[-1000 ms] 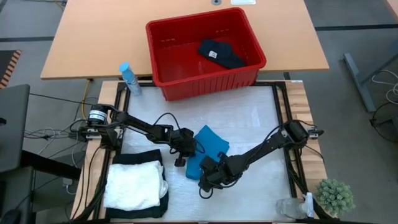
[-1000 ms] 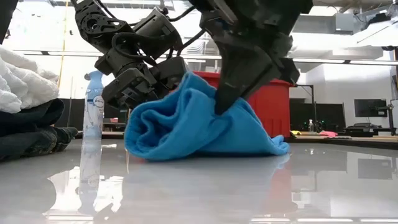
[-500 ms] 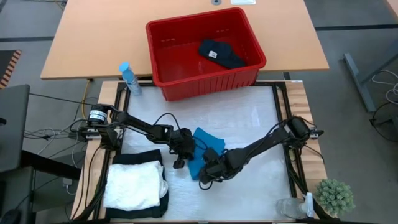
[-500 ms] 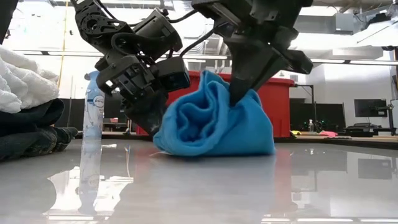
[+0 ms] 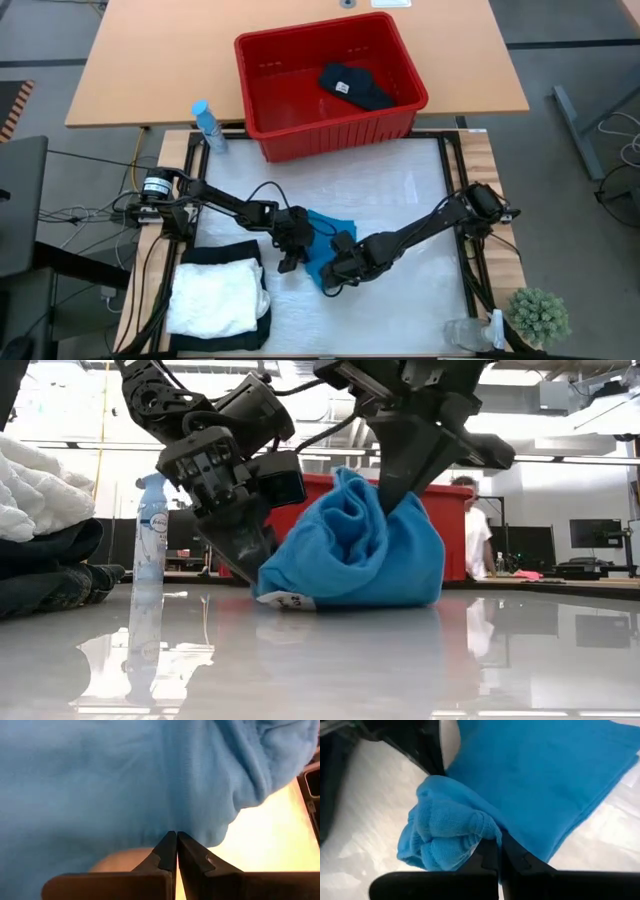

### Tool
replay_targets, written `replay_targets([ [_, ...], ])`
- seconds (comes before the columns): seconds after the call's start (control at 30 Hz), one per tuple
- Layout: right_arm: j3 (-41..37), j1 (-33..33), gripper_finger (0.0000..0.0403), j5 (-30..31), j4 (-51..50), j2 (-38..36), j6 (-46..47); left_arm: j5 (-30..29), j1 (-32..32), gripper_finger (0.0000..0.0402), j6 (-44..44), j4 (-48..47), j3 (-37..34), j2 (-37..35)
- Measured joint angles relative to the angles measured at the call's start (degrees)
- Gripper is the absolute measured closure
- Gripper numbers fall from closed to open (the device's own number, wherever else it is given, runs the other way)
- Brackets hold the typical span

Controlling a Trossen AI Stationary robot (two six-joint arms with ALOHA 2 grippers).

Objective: Fold Laundry from Bin
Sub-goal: Fold the blue shorts from the red bin

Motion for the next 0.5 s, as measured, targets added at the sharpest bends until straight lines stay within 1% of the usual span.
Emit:
replay_targets([
  [0.17, 0.0, -1.0, 0.0383, -0.8, -1.2, -0.9, -1.8, -1.3, 0.3, 0.04, -1.7, 0.0, 0.4, -1.7],
  [0.23, 0.0, -1.3, 0.0383, -1.6, -1.5, -0.9, -2.6, -3.6, 0.5, 0.04, -0.6, 0.0, 0.5, -3.5],
  [0.37, 0.0, -1.6, 0.0383, -2.7, -0.9, -0.6, -2.7, -12.3, 0.6, 0.04, 1.1, -1.0, 0.5, -6.6],
  [0.43, 0.0, -1.8, 0.0383, -2.7, 0.3, -0.8, -3.6, -17.2, 0.5, 0.04, 3.7, -1.2, 0.5, -7.3],
  [0.5, 0.0, -2.0, 0.0383, -3.4, 0.4, -0.9, -5.1, -19.0, 0.4, 0.04, 6.2, -1.4, 0.5, -7.3],
])
